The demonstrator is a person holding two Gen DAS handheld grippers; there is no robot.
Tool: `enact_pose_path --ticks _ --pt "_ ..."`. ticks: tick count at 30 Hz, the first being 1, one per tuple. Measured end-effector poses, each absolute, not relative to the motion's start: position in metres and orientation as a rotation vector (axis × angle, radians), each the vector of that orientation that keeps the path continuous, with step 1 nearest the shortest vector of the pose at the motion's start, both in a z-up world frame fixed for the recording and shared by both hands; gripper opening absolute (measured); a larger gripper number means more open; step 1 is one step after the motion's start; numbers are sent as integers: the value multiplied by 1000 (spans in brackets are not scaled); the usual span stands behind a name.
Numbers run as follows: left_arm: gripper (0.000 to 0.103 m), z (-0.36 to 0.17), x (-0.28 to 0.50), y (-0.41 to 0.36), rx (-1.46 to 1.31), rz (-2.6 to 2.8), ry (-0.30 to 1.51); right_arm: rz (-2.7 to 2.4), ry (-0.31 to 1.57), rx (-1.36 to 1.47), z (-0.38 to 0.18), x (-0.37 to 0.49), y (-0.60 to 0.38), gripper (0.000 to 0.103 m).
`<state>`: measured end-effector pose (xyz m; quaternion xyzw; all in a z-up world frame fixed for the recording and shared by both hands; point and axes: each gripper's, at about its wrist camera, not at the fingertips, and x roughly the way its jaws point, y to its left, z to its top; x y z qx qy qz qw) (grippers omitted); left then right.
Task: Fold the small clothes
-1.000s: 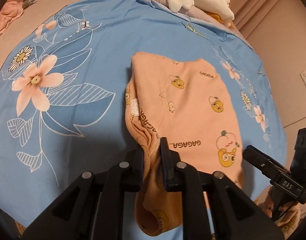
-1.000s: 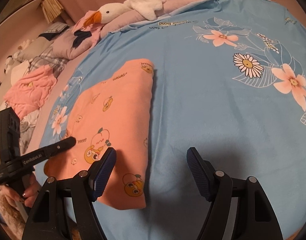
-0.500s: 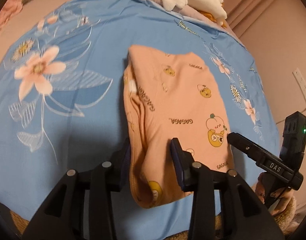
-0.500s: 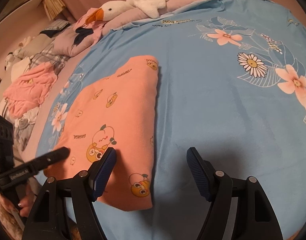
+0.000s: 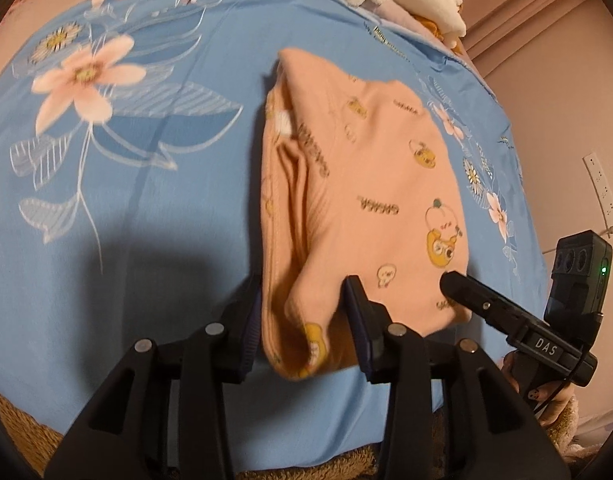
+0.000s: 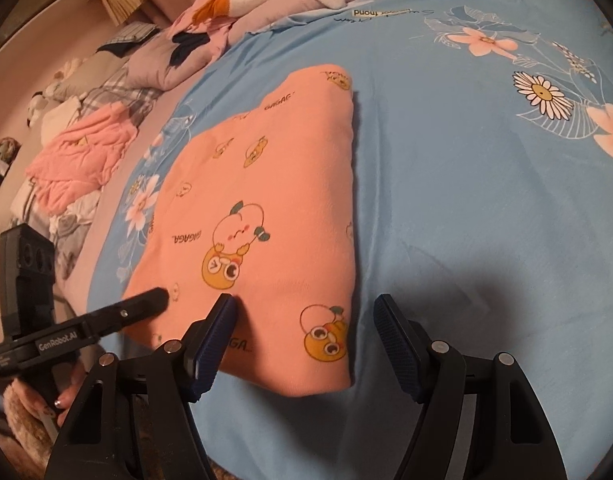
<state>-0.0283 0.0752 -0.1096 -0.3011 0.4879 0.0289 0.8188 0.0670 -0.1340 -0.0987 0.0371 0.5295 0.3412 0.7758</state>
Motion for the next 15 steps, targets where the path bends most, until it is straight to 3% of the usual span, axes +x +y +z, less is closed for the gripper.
enact_pose_path --ticks 8,12,15 --pt "44 -102 -33 76 -658 47 1051 703 1154 44 -96 65 -138 69" --pt "71 -83 -32 82 -617 33 965 666 1103 59 -84 72 -150 69" --pt "75 -86 -19 84 -624 11 966 668 1090 93 -80 83 -152 70"
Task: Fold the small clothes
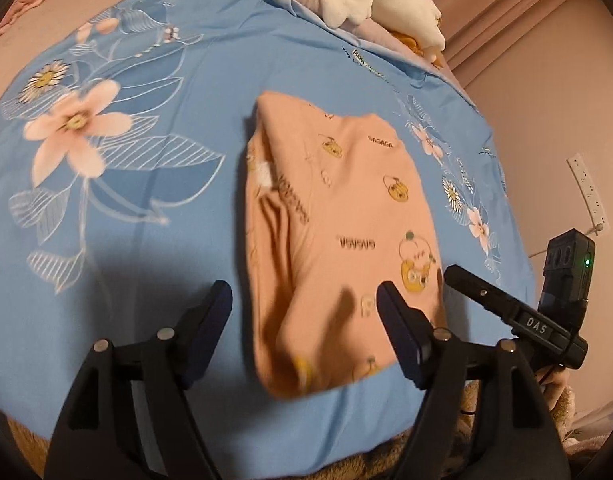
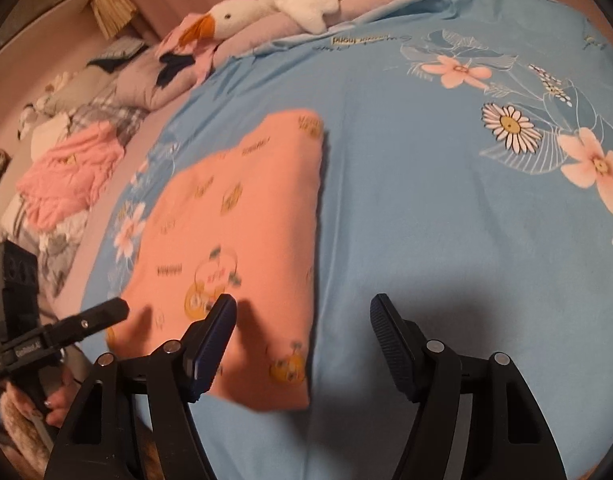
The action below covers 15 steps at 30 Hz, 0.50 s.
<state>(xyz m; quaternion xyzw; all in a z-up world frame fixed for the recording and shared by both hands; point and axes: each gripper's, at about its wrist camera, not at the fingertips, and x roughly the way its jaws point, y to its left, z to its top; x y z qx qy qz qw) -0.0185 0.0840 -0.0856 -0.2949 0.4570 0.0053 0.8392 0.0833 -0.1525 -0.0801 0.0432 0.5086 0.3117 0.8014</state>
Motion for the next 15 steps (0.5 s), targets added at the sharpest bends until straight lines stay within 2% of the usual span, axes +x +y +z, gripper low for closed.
enact_pose_path --ticks 11,12,13,15 --pt "73 -113 33 86 -684 -59 1021 766 1166 121 -105 103 -113 71" --pt "67 -113 34 86 -686 -66 1018 773 1163 123 -104 104 -111 71" --pt "56 -114 35 86 -692 -70 1015 791 1164 136 -105 106 -109 71" --pt "48 -117 36 86 -704 -75 1026 829 1180 167 -109 110 -104 69"
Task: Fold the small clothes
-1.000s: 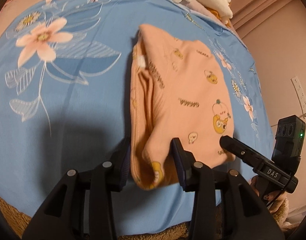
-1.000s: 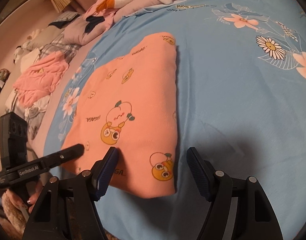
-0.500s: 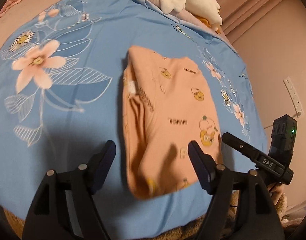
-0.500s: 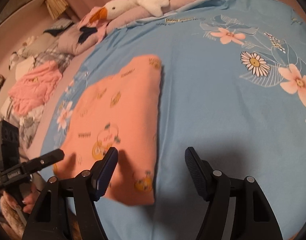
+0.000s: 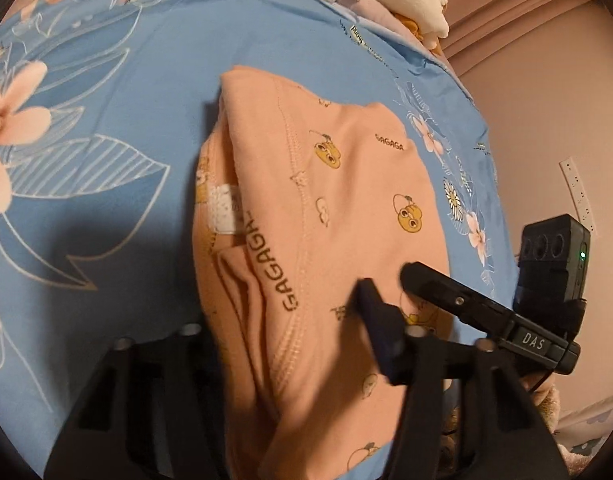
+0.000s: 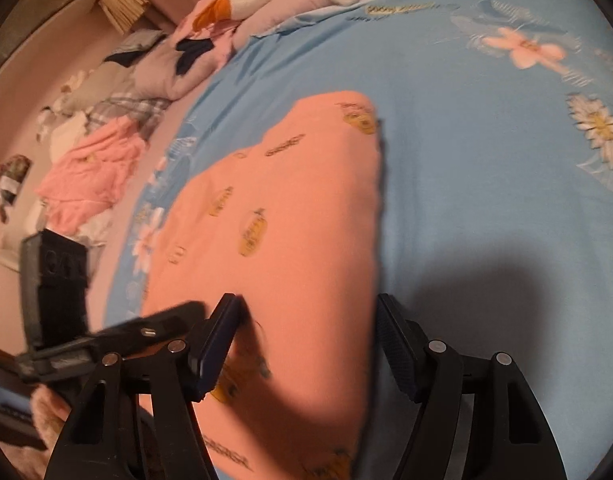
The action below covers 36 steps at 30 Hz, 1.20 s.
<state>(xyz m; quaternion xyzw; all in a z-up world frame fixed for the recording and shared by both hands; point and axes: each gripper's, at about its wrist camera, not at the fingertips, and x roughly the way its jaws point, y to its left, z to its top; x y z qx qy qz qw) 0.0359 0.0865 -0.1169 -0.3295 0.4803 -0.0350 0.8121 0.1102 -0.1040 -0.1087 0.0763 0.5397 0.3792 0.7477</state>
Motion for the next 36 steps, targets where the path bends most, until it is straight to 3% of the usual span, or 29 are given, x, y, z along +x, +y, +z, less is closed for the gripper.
enact_pose_path --ticks 3,4,5,7,21,36 --pt "35 -115 35 84 -713 -68 1024 823 1157 92 -108 108 -95 53" --pt "32 -111 37 79 -703 -55 1022 834 1149 82 -106 107 -94 39" --pt "30 -108 37 76 -692 -46 1017 849 1141 80 -103 105 -94 32" --pt "26 -99 34 67 -661 -33 996 848 1119 63 -97 103 -95 27" --pt "26 -39 41 9 -524 -86 870 837 912 68 -32 99 -147 26" --pt "31 -61 91 -19 -486 -99 920 731 927 55 -46 132 -170 26"
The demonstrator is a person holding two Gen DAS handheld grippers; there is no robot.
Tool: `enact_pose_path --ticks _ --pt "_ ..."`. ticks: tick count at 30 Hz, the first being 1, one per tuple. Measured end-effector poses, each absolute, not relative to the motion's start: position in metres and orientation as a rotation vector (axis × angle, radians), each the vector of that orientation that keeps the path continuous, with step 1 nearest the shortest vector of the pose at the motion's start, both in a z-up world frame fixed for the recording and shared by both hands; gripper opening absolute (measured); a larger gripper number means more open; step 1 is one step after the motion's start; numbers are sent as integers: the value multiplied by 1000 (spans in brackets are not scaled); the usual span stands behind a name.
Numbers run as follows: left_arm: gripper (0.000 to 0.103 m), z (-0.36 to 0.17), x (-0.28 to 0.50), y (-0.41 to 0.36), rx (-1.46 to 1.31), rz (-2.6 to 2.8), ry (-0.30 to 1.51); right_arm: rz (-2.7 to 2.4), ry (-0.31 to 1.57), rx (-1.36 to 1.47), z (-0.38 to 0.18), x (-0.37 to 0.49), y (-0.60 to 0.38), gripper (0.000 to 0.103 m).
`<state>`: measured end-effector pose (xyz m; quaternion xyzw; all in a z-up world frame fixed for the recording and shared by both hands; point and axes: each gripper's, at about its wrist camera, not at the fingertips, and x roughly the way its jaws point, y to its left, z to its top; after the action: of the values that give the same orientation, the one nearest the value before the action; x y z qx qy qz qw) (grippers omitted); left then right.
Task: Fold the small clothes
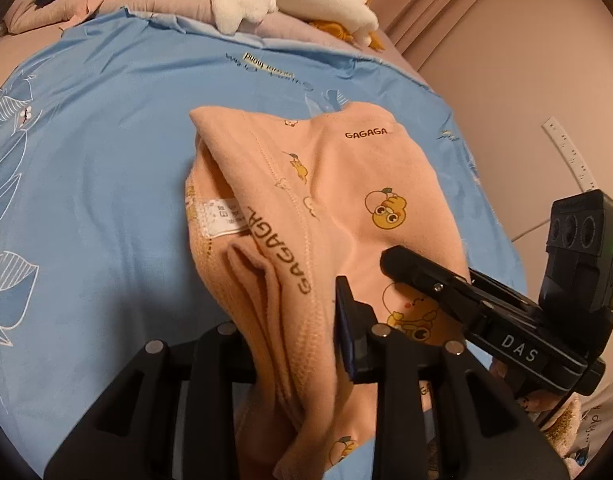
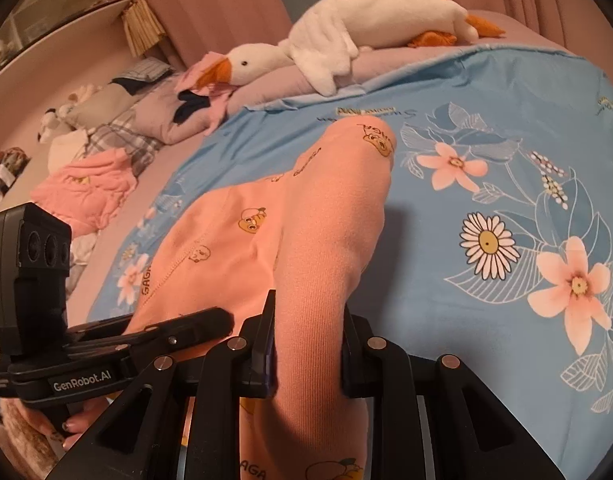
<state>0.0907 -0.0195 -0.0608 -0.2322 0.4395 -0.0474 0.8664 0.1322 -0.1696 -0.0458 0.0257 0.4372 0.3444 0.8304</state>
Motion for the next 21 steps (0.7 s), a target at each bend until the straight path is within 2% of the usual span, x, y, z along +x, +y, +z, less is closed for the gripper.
enact_pose_path --ticks 2,4,5,7,8,10,13,15,16,21 --pt "34 -64 93 -21 -466 -85 933 704 946 52 -51 135 -170 26" --pt "44 -67 94 -22 -435 -59 942 665 959 37 -56 136 -172 26" --pt "47 -67 94 -21 -424 -52 942 646 964 32 -57 137 -173 29" --pt "65 -65 91 -20 -424 -53 936 613 965 25 -57 137 -177 33" --pt "71 -63 89 -19 -425 -51 925 596 955 21 -55 137 -180 44" --pt "91 -55 84 -19 -408 -32 908 560 918 18 -48 134 -188 62" --pt "96 -43 76 -19 -383 -6 882 560 860 43 -31 129 -201 67" --pt "98 -37 71 -19 -377 8 867 534 818 19 -20 121 -206 74" --pt "103 -33 68 -18 -374 17 860 521 802 3 -17 118 -207 78" --pt "102 -22 49 -21 -357 30 842 535 765 7 -6 104 -212 79"
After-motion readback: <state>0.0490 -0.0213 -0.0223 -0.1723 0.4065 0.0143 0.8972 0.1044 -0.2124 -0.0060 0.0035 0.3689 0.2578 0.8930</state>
